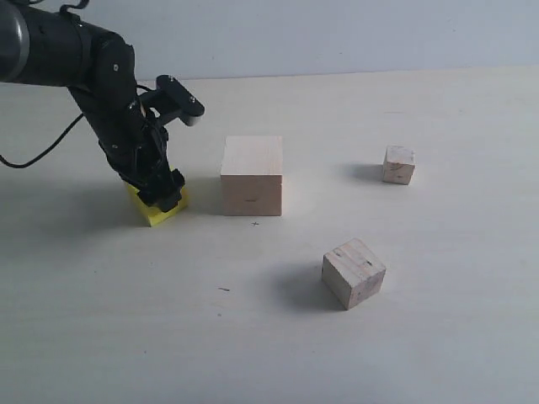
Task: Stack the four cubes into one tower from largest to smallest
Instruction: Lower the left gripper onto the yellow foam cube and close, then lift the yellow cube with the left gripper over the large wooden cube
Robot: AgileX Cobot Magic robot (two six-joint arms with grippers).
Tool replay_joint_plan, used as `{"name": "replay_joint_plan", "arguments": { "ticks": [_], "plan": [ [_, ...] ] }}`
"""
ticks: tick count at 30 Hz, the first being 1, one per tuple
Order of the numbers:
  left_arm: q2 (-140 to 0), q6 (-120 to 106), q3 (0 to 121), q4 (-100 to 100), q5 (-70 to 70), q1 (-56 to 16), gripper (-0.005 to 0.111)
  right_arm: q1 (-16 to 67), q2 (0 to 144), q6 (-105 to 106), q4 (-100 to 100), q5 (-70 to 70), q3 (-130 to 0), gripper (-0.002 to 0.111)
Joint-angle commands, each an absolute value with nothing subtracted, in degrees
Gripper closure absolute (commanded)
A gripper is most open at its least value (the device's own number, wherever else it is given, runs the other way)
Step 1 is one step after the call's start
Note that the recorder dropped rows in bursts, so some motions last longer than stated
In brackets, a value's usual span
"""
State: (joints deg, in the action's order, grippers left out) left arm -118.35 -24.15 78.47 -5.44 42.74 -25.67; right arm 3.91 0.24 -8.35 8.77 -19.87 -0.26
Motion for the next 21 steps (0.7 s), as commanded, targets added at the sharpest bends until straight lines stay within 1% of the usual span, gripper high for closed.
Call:
{"name": "replay_joint_plan", "arguments": {
  "ticks": [1, 4, 7, 10, 13, 21],
  "plan": [
    [-119.29, -24.54, 78.12, -4.77, 41.87, -25.57, 0.030, 4.04, 0.00, -8.03, 9.01, -19.18, 0.00, 0.108],
    [-119.39, -24.86, 78.23, -4.77, 41.58, -25.57, 0.031, 4.04, 0.00, -8.03, 9.01, -19.18, 0.00, 0.108],
    [-119.39, -25.01, 79.16, -4.89, 42.22, -25.57, 0.043, 4.04, 0.00, -8.03, 9.01, -19.18, 0.00, 0.108],
    [-119.39, -25.01, 80.66, -5.01, 44.33, -25.57, 0.071, 4.04, 0.00, -8.03, 9.01, -19.18, 0.00, 0.108],
    [-118.90, -25.01, 82.05, -5.59, 47.72, -25.57, 0.107, 4.04, 0.00, -8.03, 9.01, -19.18, 0.00, 0.108],
    [-111.90, -28.45, 88.38, -5.74, 60.76, -25.69, 0.107, 4.04, 0.00, -8.03, 9.01, -19.18, 0.00, 0.108]
  ]
}}
